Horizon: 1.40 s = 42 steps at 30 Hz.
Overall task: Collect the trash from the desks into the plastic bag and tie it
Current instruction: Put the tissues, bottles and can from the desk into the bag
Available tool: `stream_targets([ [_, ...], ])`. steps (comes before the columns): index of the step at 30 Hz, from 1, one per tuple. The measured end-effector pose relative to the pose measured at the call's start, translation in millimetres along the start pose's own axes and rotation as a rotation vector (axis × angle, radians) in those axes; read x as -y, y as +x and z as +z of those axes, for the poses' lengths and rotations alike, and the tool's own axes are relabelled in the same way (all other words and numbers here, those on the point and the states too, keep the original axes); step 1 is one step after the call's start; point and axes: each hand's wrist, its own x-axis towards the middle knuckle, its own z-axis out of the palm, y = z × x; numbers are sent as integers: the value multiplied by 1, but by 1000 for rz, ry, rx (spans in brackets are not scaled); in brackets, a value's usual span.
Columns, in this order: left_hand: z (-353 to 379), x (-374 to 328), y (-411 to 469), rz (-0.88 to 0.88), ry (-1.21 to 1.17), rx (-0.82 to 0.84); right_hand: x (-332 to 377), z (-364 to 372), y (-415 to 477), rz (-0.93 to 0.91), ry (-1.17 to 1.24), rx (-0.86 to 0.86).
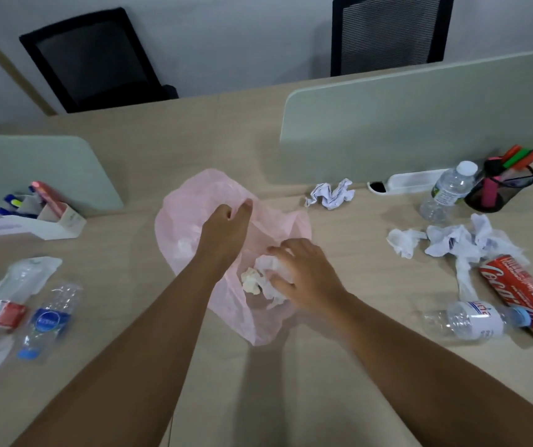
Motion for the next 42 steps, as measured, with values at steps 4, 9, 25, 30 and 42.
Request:
stream_targets([
  [4,19,5,12,-18,-4,-11,-63,-12,3,264,-119,-103],
  [9,38,10,30,-30,-16,-25,-127,-11,43,434,-225,62],
  [25,42,15,52,-12,-24,-18,-145,3,51,482,-288,31],
  [30,16,5,31,44,-27,-66,-76,-14,11,341,-31,-133],
  [42,-21,8,-14,89,28,-132,26,5,0,194,99,104],
])
